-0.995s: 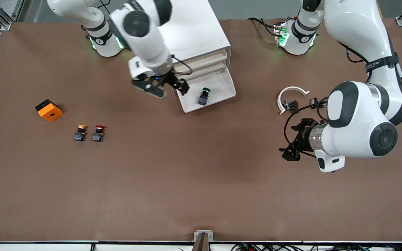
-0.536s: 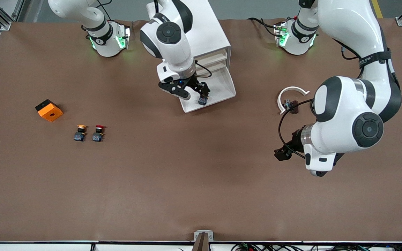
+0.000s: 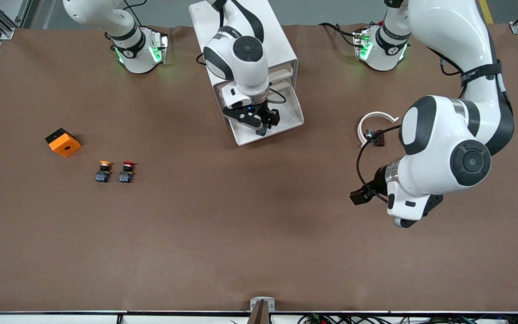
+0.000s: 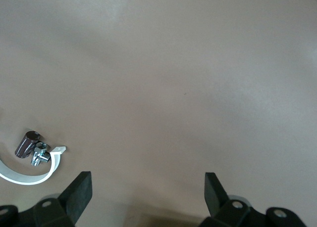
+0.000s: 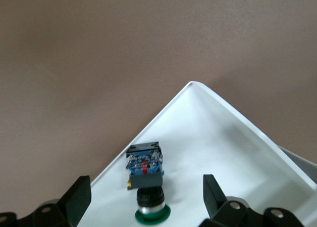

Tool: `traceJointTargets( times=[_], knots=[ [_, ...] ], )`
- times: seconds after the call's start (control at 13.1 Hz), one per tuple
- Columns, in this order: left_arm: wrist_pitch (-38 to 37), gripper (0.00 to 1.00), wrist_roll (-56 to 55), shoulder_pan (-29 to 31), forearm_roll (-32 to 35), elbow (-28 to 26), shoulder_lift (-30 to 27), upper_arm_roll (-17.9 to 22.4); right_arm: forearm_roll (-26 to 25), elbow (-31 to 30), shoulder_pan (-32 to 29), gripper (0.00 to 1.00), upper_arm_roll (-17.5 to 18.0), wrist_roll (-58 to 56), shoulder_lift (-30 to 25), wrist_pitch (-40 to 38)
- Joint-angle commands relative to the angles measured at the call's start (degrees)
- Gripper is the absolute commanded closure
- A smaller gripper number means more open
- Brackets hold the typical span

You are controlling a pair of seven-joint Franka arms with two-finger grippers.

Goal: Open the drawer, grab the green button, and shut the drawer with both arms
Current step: 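Grasp the green push button inside the drawer with the right gripper, then lift the green button and carry it toward the red button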

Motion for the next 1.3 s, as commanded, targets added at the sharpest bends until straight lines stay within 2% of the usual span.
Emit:
traceJointTargets(
  times=[0.0,0.54,0.77,0.92,0.99,1.07,1.15,1.22],
  knots=[
    [1.3,0.0,0.7,-1.9,1.3,-1.8,-1.1,0.5,-2.6,2.8,1.9,0.0,-0.8,1.6,4.2,-0.3],
    [1.5,0.0,0.7,-2.5,1.2,-2.3,-1.5,0.6,-3.6,3.2,2.5,0.02,-0.8,1.6,6.4,1.2],
    [1.4,0.0,0.7,-2.7,1.3,-2.4,-2.2,0.5,-3.3,3.2,2.5,0.25,-0.7,1.6,6.6,1.1],
    [1.5,0.0,0.7,-3.4,1.3,-2.2,-2.2,0.5,-3.4,3.2,2.9,0.28,-0.7,1.6,6.6,1.2],
    [1.6,0.0,0.7,-4.2,1.2,-2.2,-2.2,0.5,-3.4,3.2,3.0,0.41,-0.7,1.5,6.7,1.2],
    [2.2,0.0,0.7,-4.6,1.2,-2.2,-2.2,0.5,-3.4,3.2,2.9,0.67,-0.7,1.4,6.7,1.7],
    [2.7,0.0,0.7,-4.6,1.2,-2.1,-2.2,0.5,-3.4,3.2,2.9,0.97,-0.7,1.4,6.7,1.7],
    [2.8,0.0,0.7,-4.9,1.2,-2.1,-2.1,0.5,-3.4,3.5,2.9,1.0,-0.7,1.0,6.6,1.6]
  ],
)
